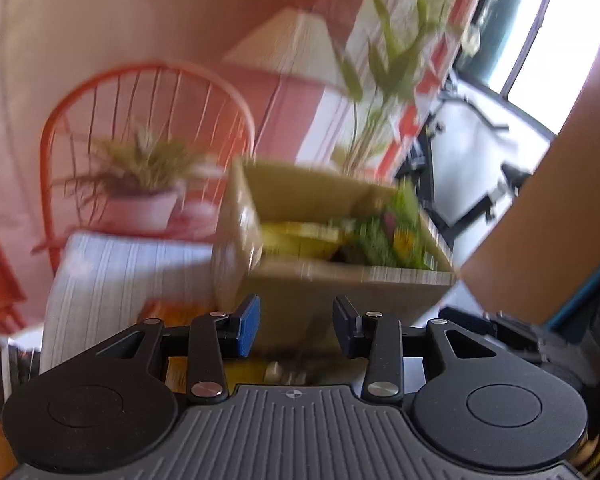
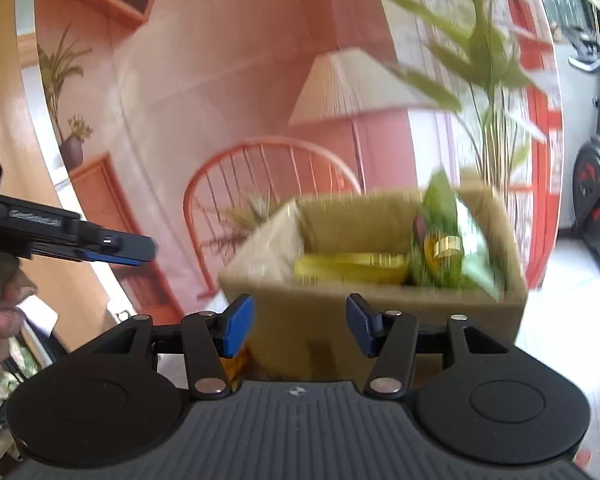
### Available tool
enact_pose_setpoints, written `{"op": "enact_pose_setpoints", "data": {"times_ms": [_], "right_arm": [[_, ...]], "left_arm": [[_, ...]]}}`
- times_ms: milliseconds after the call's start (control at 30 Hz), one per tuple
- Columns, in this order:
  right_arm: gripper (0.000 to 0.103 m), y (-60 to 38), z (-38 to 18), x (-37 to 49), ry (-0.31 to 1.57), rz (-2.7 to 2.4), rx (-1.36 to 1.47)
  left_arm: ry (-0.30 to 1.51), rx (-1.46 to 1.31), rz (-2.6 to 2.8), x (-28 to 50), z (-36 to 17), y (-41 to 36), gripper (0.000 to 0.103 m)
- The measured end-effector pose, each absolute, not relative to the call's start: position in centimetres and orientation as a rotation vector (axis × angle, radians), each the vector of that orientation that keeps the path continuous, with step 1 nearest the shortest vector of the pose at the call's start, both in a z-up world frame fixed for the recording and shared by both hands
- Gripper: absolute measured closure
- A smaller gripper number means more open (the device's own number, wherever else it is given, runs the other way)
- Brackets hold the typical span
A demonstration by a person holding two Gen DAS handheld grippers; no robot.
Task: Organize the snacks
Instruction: 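Withdraw both grippers from the box toward the remaining snacks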
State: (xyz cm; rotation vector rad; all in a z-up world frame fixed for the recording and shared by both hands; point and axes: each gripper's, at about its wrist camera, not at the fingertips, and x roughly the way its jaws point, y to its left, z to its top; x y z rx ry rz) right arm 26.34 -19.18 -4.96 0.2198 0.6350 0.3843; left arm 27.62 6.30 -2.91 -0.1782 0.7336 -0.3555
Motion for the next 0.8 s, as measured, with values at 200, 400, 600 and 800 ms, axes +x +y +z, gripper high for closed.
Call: {"op": "enact_pose_setpoints", "data": {"times_ms": [200,400,600,800], "right_arm": [[0.047,-17.7,-9.9,23.3,0.742,0.382,0.200],[0.047,-15.3,-15.0,21.6,0.858,0.387,0.158],[0.047,-13.8,-19.1,20.8,0.992,0.388,0.145],[0.047,-12.3,-21.6,19.8,1.087,0.389,0.057]], "left_arm": [[0.806,-0.089,-0.303,24.6,-8.2,7.4,0.060],[0.828,-0.057,-0.229,23.5,-11.8,8.6,0.060],[0.848,-0.059,-0.192,22.1,-14.5,8.7,0.060],[0.902,-0.088,-0.179,20.8,-17.7,8.5,0.055]]}}
